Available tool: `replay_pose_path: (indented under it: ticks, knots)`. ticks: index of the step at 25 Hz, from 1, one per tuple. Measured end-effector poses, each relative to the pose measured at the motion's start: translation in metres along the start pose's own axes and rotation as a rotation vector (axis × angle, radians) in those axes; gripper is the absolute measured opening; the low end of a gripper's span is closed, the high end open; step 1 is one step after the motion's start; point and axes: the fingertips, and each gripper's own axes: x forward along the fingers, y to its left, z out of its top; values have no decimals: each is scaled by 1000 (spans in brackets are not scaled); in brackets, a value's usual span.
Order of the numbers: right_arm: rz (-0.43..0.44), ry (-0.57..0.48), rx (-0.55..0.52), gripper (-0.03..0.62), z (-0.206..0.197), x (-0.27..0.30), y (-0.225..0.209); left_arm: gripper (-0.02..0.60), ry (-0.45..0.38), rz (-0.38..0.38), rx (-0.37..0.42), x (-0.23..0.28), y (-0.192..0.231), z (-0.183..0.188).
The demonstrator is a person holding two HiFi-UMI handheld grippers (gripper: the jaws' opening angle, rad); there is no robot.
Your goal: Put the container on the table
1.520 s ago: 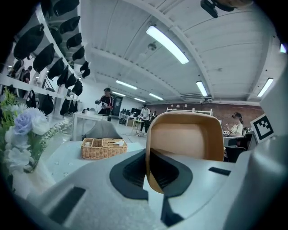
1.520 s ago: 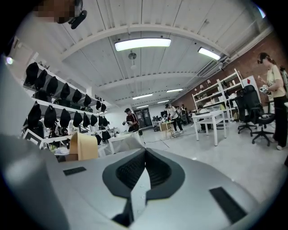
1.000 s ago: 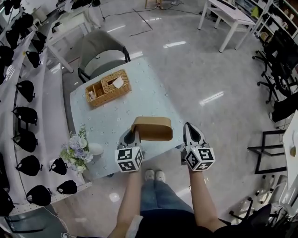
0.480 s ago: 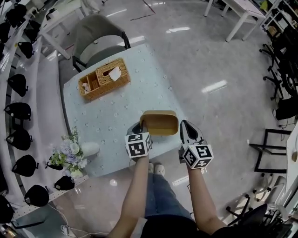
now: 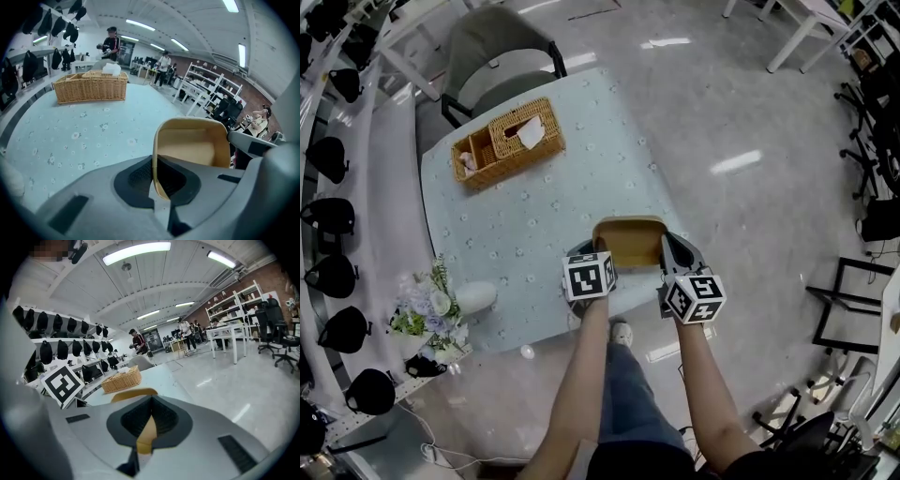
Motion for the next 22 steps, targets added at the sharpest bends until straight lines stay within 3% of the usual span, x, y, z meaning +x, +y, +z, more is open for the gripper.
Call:
replay_pose_path:
  ticks: [13, 15, 22]
  knots:
    - [-8, 18, 17, -2, -5, 17, -11, 13, 61, -38, -1, 20, -6, -3]
    - [-5, 9, 18, -2, -2, 18, -10, 91, 58, -52, -7, 20, -7, -2]
    - [-4, 0, 20, -2, 2, 16, -9, 124, 45, -65, -14, 16, -8, -2]
